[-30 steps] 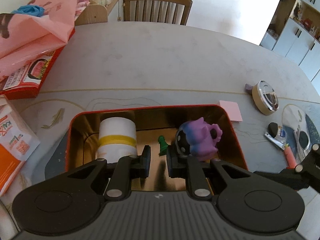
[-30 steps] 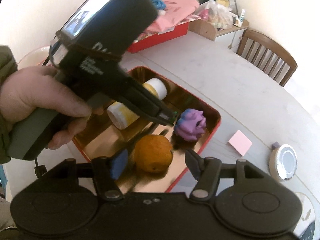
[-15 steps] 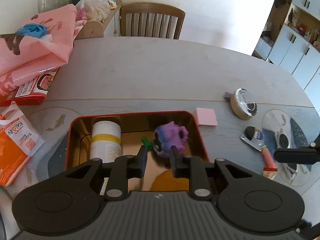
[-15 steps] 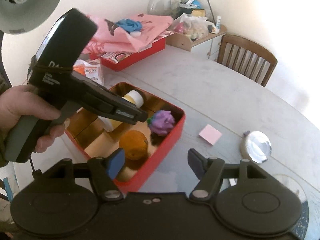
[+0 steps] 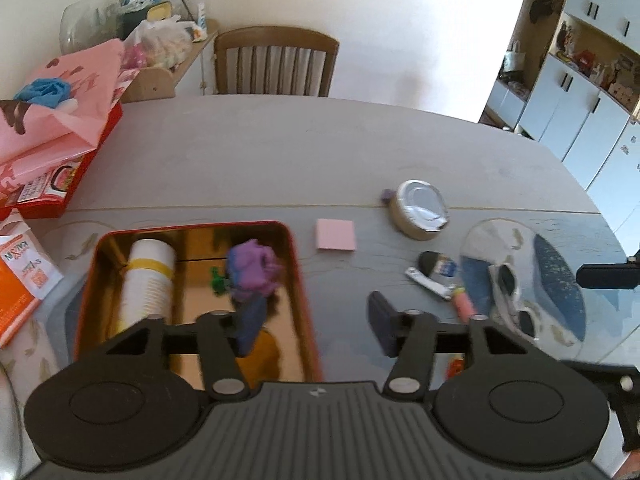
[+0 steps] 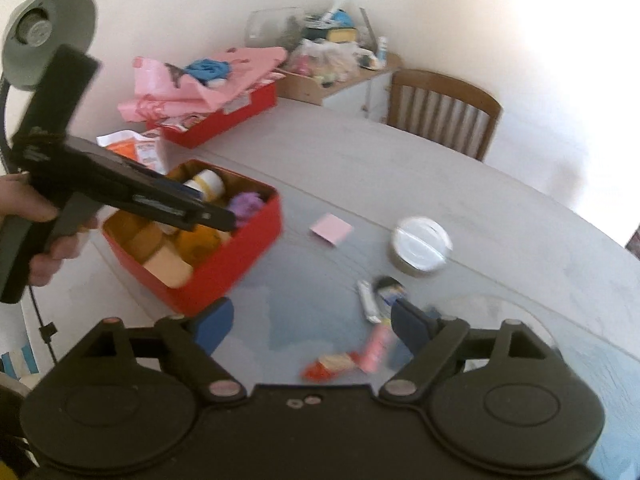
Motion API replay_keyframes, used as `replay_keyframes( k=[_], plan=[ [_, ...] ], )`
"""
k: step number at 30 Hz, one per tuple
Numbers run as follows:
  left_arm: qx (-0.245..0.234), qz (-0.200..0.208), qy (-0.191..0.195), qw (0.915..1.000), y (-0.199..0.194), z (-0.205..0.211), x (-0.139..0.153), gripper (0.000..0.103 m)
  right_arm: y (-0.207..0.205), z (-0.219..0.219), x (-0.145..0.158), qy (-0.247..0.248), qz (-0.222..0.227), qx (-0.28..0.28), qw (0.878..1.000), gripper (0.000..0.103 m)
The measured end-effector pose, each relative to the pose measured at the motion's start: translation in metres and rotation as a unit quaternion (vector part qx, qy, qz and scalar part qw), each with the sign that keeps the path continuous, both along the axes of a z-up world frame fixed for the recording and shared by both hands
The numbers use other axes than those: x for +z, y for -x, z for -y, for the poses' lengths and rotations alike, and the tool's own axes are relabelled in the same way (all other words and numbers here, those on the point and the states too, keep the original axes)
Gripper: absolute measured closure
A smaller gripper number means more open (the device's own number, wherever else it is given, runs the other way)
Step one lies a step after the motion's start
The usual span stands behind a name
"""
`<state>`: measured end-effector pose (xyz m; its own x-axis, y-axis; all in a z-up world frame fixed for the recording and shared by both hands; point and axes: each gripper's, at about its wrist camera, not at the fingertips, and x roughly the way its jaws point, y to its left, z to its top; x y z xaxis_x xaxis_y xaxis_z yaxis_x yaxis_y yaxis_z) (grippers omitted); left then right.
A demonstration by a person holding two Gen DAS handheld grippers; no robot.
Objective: Organize rigid objects
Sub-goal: 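Move the right tool toward the white sunglasses while the left tool approaches the red snack packet, then grasp the white sunglasses with the right tool while the left tool grasps the red snack packet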
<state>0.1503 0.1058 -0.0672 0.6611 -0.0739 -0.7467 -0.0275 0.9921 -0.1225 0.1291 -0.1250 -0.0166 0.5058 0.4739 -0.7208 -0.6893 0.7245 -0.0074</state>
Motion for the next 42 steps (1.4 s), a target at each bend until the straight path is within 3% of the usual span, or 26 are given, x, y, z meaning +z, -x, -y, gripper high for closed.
replay_keyframes(
  k=[8, 15, 22, 28, 35, 42],
  plan=[
    [-0.007, 0.016, 0.011, 0.9998, 0.008, 0.047, -0.002, 0.023, -0.013, 0.057, -0.014, -0.004, -0.015, -0.035, 0.999, 0.005],
    [-0.006, 0.019, 0.017, 0.9997, 0.010, 0.085, -0.014, 0.022, -0.026, 0.088, -0.029, -0.005, -0.022, -0.054, 0.998, 0.000],
    [-0.019, -0.008, 0.005, 0.9998, 0.008, 0.119, -0.043, 0.022, -0.052, 0.109, -0.061, 0.010, -0.047, -0.075, 0.996, 0.000],
    [-0.020, -0.021, -0.030, 0.9991, 0.007, 0.141, -0.064, 0.022, -0.069, 0.107, -0.079, 0.010, -0.067, -0.101, 0.993, 0.000],
    [0.001, -0.035, -0.025, 0.9991, 0.000, 0.143, -0.080, 0.022, -0.087, 0.090, -0.098, 0.017, -0.093, -0.116, 0.989, 0.003],
    [0.007, -0.044, -0.028, 0.9986, -0.006, 0.142, -0.090, 0.022, -0.094, 0.071, -0.108, 0.038, -0.090, -0.100, 0.990, 0.012]
  ],
)
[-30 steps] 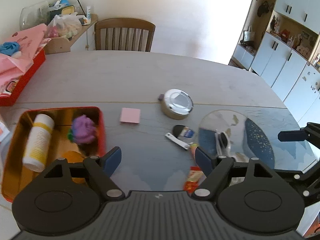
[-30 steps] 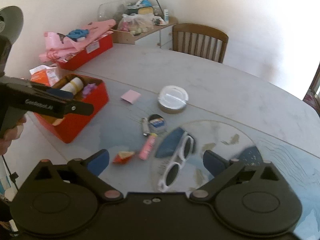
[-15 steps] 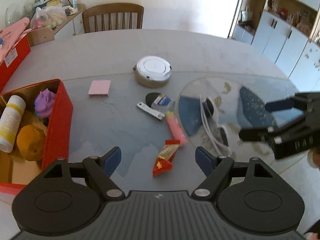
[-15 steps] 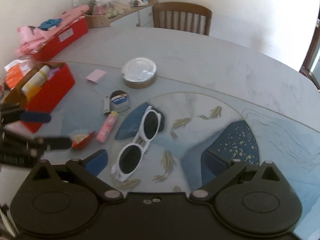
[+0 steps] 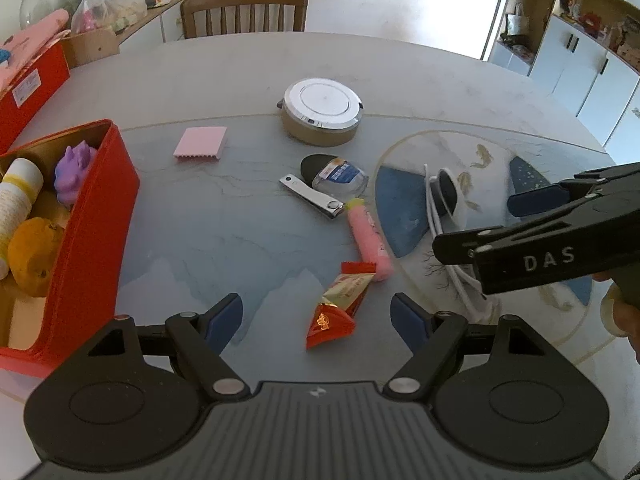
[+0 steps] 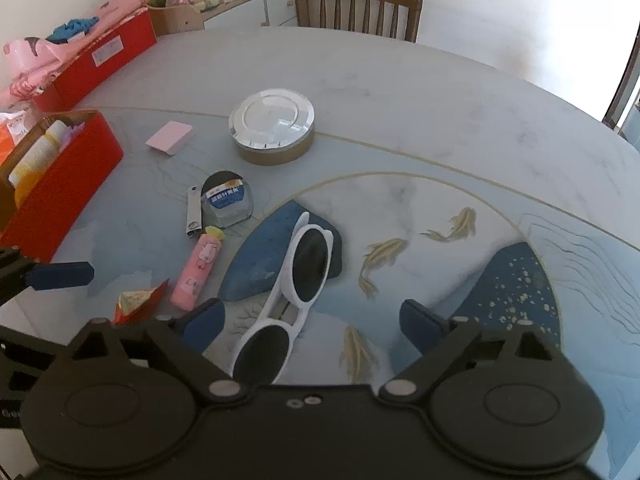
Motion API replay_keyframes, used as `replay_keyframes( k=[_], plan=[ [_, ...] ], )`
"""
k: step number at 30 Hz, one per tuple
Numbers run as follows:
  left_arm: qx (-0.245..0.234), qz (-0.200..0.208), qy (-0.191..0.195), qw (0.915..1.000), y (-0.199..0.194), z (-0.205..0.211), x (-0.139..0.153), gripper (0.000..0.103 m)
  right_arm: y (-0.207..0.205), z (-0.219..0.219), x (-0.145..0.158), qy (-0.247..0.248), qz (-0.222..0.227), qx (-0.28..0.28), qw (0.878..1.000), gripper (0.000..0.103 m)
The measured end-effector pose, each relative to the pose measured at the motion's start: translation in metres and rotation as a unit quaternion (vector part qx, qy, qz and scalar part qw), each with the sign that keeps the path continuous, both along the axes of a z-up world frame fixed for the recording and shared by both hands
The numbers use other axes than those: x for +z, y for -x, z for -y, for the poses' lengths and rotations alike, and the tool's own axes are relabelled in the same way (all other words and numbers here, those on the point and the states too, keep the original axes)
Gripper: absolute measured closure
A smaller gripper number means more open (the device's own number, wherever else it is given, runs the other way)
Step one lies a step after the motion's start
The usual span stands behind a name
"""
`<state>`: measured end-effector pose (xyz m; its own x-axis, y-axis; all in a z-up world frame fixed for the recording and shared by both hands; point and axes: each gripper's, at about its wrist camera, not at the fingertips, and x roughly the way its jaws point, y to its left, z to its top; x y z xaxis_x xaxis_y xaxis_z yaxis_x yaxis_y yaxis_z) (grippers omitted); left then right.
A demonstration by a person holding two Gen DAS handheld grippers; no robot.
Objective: Organize rigid objects
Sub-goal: 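Grasp the white sunglasses with the right tool while the left tool grasps the red snack packet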
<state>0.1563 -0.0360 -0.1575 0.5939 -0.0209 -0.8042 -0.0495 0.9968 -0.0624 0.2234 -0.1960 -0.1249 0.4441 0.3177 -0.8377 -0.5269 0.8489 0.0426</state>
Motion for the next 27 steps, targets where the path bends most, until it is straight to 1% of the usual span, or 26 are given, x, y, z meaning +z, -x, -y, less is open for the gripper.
replay_keyframes(
  k=[2, 7, 9, 10, 12, 13, 14, 15, 16, 17, 19, 20, 22, 23, 27],
  plan=[
    [0.000, -0.001, -0.004, 1.0000, -0.002, 0.001, -0.001, 0.022, -0.003, -0.003, -0.003, 0.007, -0.001, -0.001, 1.000, 0.021],
    [-0.006, -0.007, -0.013, 0.9999, -0.006, 0.003, -0.005, 0.023, -0.005, -0.011, -0.008, 0.019, -0.005, 0.004, 1.000, 0.029],
    [-0.007, -0.011, -0.013, 0.9998, -0.007, 0.005, -0.006, 0.029, -0.004, -0.013, -0.008, 0.025, 0.001, 0.008, 1.000, 0.032],
    [-0.007, -0.011, -0.019, 0.9997, -0.008, 0.006, -0.006, 0.030, -0.003, -0.015, -0.008, 0.028, 0.004, 0.010, 1.000, 0.035],
    [-0.010, -0.008, -0.019, 0.9997, -0.008, 0.008, -0.005, 0.038, -0.002, -0.017, -0.008, 0.027, 0.008, 0.015, 0.999, 0.039],
    [-0.010, -0.007, -0.018, 0.9998, -0.008, 0.008, -0.005, 0.040, -0.001, -0.017, -0.007, 0.028, 0.010, 0.017, 0.999, 0.041],
    [-0.008, -0.006, -0.019, 0.9998, -0.008, 0.009, -0.004, 0.046, -0.001, -0.017, -0.007, 0.027, 0.011, 0.018, 0.999, 0.047],
    [-0.007, -0.005, -0.020, 0.9998, -0.008, 0.010, -0.004, 0.052, 0.000, -0.017, -0.006, 0.026, 0.012, 0.020, 0.999, 0.049],
    [-0.008, -0.004, -0.020, 0.9997, -0.007, 0.010, -0.003, 0.055, 0.001, -0.017, -0.006, 0.025, 0.014, 0.022, 0.999, 0.054],
    [-0.009, -0.003, -0.019, 0.9998, -0.007, 0.010, -0.003, 0.062, 0.002, -0.017, -0.006, 0.024, 0.016, 0.025, 0.999, 0.057],
    [-0.012, -0.004, -0.012, 0.9998, -0.007, 0.010, -0.002, 0.066, 0.004, -0.016, -0.005, 0.021, 0.019, 0.028, 0.999, 0.066],
    [-0.010, -0.005, -0.011, 0.9999, -0.007, 0.010, -0.002, 0.070, 0.004, -0.015, -0.006, 0.020, 0.020, 0.029, 0.999, 0.073],
    [-0.008, -0.006, -0.006, 0.9999, -0.007, 0.010, -0.001, 0.075, 0.005, -0.012, -0.005, 0.017, 0.023, 0.028, 0.999, 0.075],
    [-0.008, -0.006, -0.003, 0.9999, -0.007, 0.009, -0.001, 0.081, 0.005, -0.010, -0.005, 0.013, 0.022, 0.026, 0.999, 0.077],
    [-0.006, -0.008, -0.002, 1.0000, -0.006, 0.010, -0.001, 0.083, 0.006, -0.001, -0.004, 0.001, 0.019, 0.020, 1.000, 0.079]
  ],
)
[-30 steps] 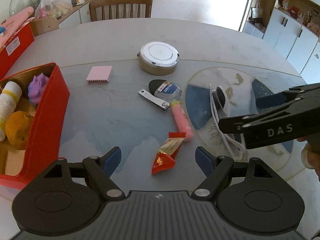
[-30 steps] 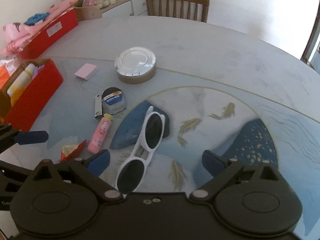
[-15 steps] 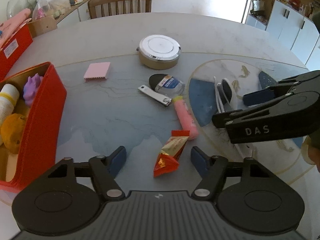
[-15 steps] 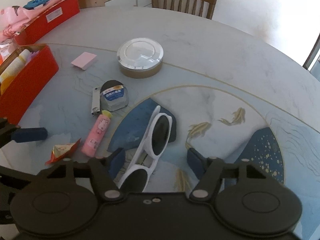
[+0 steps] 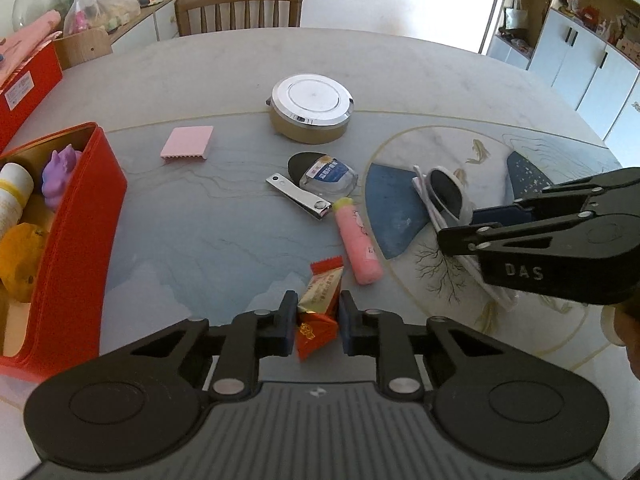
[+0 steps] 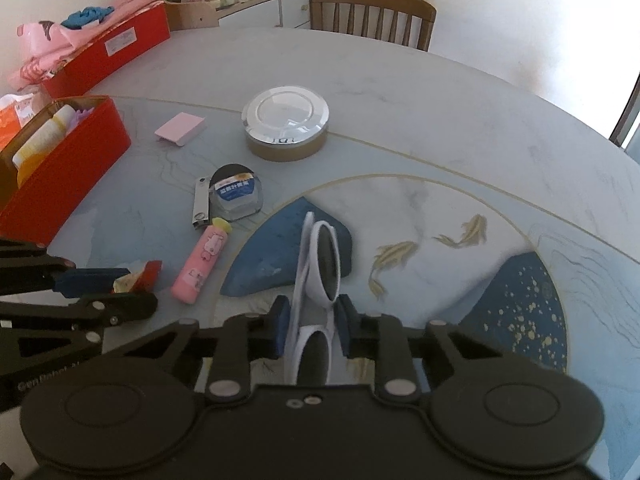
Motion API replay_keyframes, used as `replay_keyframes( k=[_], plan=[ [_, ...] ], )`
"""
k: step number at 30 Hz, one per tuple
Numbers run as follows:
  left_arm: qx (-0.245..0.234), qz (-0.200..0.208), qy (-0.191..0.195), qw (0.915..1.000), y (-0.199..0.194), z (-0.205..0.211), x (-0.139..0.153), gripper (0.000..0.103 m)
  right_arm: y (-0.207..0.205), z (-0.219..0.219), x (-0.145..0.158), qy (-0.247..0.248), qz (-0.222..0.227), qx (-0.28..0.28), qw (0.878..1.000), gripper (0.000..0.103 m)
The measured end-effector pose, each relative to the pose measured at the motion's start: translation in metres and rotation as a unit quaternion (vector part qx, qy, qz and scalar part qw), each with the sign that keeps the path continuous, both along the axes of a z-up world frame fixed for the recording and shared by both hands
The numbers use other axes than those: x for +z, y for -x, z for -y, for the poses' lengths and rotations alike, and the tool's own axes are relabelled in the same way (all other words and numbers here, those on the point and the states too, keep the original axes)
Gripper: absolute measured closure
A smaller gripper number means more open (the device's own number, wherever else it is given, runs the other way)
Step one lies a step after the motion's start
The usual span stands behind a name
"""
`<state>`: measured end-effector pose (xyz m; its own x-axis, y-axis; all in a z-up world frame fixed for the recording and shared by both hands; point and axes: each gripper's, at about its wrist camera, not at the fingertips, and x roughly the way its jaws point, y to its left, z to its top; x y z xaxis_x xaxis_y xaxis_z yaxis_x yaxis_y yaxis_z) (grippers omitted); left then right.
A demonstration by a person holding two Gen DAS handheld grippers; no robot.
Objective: Organize rigid objects
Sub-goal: 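Grasp the white sunglasses with the right tool while the left tool grasps the red snack packet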
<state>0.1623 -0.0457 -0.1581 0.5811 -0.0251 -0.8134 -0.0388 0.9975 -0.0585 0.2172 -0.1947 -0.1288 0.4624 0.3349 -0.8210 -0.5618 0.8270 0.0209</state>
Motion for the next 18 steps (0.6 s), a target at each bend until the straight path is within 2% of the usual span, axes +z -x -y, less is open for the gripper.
replay_keyframes(
  k=[2, 8, 18],
  plan=[
    [0.004, 0.000, 0.001, 1.0000, 0.001, -0.001, 0.000, 0.083, 0.001, 0.005, 0.002, -0.009, -0.002, -0.006, 1.000, 0.083],
    [0.018, 0.008, 0.019, 0.9996, 0.007, -0.007, 0.009, 0.083, 0.007, 0.020, 0.017, -0.041, 0.000, -0.009, 0.999, 0.082],
    [0.035, 0.026, 0.045, 0.9980, 0.020, -0.020, 0.043, 0.083, 0.028, 0.028, 0.058, -0.073, 0.007, 0.001, 0.997, 0.082]
  ],
)
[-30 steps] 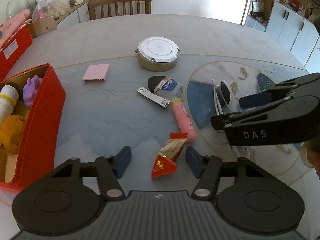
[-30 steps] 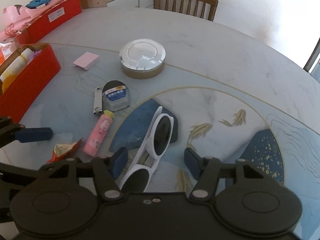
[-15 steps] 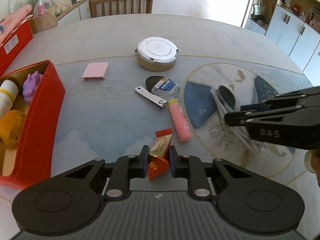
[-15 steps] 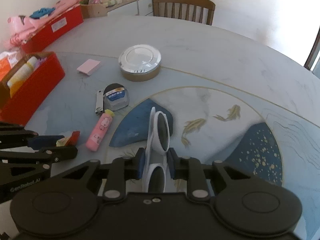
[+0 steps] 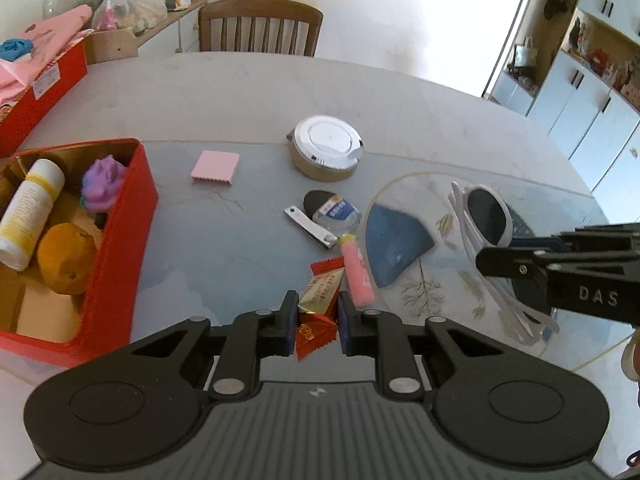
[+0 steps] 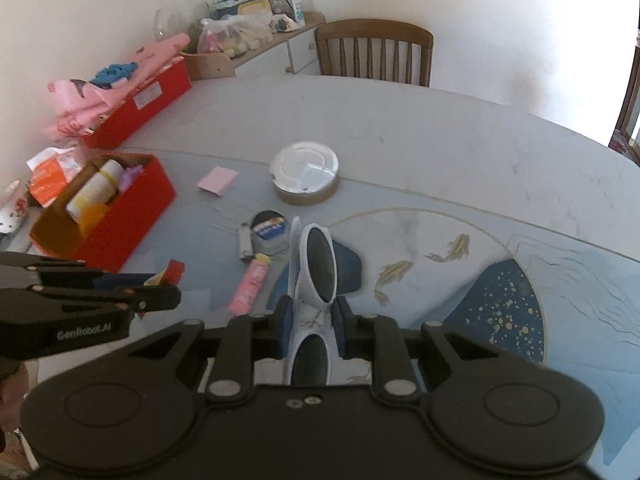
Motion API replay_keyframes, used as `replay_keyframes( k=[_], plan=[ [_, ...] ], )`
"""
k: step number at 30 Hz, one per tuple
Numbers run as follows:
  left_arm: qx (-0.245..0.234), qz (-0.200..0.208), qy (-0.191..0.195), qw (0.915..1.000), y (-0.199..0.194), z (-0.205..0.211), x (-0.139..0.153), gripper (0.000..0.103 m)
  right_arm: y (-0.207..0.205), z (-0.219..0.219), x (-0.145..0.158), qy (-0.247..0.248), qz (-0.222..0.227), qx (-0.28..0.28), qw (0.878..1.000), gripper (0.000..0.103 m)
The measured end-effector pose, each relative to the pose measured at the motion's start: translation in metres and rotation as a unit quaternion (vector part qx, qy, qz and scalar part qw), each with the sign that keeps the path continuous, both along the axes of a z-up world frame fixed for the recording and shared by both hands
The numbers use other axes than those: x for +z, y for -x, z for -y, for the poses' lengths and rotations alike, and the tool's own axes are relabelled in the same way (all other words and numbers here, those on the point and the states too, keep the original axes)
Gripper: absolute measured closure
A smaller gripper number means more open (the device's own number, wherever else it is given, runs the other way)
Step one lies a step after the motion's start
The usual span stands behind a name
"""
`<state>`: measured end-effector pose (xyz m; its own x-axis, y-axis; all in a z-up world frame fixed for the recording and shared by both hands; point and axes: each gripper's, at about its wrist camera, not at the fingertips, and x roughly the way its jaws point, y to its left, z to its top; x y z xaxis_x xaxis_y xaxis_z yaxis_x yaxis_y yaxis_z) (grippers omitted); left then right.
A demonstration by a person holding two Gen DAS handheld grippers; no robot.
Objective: Organize rigid objects
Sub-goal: 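Grasp the white sunglasses with the right tool while the left tool grasps the red snack packet, then carry the sunglasses with the right tool into the tin while the left tool drops the snack packet there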
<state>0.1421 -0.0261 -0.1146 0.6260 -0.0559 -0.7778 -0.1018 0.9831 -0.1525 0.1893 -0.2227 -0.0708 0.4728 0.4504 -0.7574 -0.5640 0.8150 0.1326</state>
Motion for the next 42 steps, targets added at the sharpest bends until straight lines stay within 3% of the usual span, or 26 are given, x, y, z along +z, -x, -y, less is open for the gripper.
replay_keyframes(
  k=[11, 19, 30, 42],
  plan=[
    [0.011, 0.027, 0.013, 0.9995, 0.015, -0.031, 0.036, 0.083, 0.017, -0.017, 0.037, -0.034, 0.012, 0.013, 0.999, 0.082],
    [0.037, 0.039, 0.013, 0.9985, 0.020, -0.073, 0.050, 0.083, 0.023, -0.060, 0.049, -0.049, 0.009, 0.034, 0.998, 0.082],
    [0.056, 0.047, 0.005, 0.9974, 0.026, -0.140, 0.058, 0.083, 0.035, -0.131, 0.054, -0.058, 0.005, 0.064, 0.996, 0.082],
    [0.067, 0.031, 0.014, 0.9972, 0.000, -0.212, 0.038, 0.083, 0.035, -0.209, 0.040, -0.047, -0.017, 0.068, 0.996, 0.082]
  ],
)
